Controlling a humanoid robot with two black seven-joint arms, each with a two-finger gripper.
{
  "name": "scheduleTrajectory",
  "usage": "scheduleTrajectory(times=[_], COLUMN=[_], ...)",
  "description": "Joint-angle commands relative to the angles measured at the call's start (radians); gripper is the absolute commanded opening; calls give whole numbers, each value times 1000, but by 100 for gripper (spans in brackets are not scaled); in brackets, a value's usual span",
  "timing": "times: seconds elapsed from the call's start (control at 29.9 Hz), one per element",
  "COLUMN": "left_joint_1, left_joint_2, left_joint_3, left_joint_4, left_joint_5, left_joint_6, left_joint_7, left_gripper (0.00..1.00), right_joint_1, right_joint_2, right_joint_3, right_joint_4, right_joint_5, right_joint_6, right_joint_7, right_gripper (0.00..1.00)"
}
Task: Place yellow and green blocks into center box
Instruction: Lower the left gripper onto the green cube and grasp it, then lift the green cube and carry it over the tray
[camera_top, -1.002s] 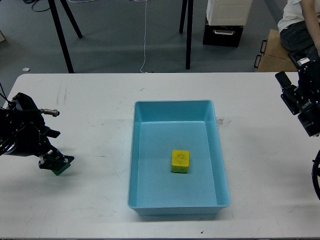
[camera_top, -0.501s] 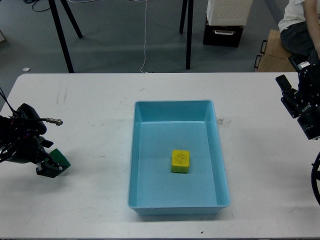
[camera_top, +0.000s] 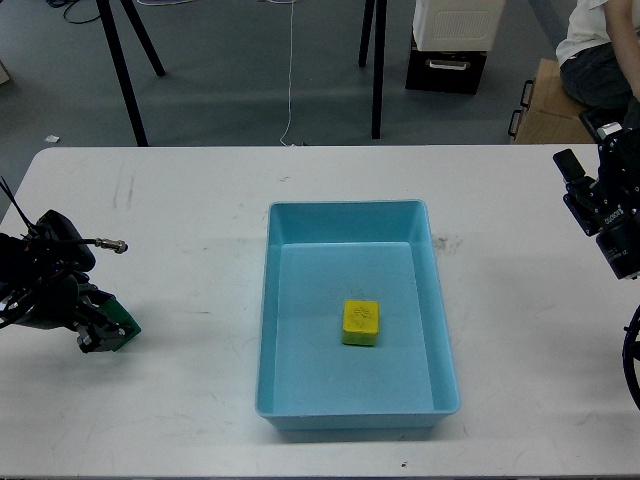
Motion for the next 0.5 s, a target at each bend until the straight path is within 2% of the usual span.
scheduleTrajectory(times=[0.0,0.13,0.2,0.47], left_joint_1=[1,-11,-31,-180], left_joint_2=[1,7,11,46], left_joint_3=[7,-5,-21,-44], left_joint_4=[3,3,-2,-55], left_joint_5=[0,0,0,-97], left_joint_6=[0,0,39,22], left_joint_7=[0,0,0,0], left_gripper=[34,24,21,21], right_joint_1=[1,-3,-26,-121], right_joint_2=[0,-2,-2,-2], right_joint_3=[0,12,32,110], right_joint_4=[0,0,0,-12], right_joint_5=[-1,1,1,1], right_joint_6=[-15,-21,-27,-40], right_joint_7=[-1,-1,-1,2], right_gripper=[98,98,98,98])
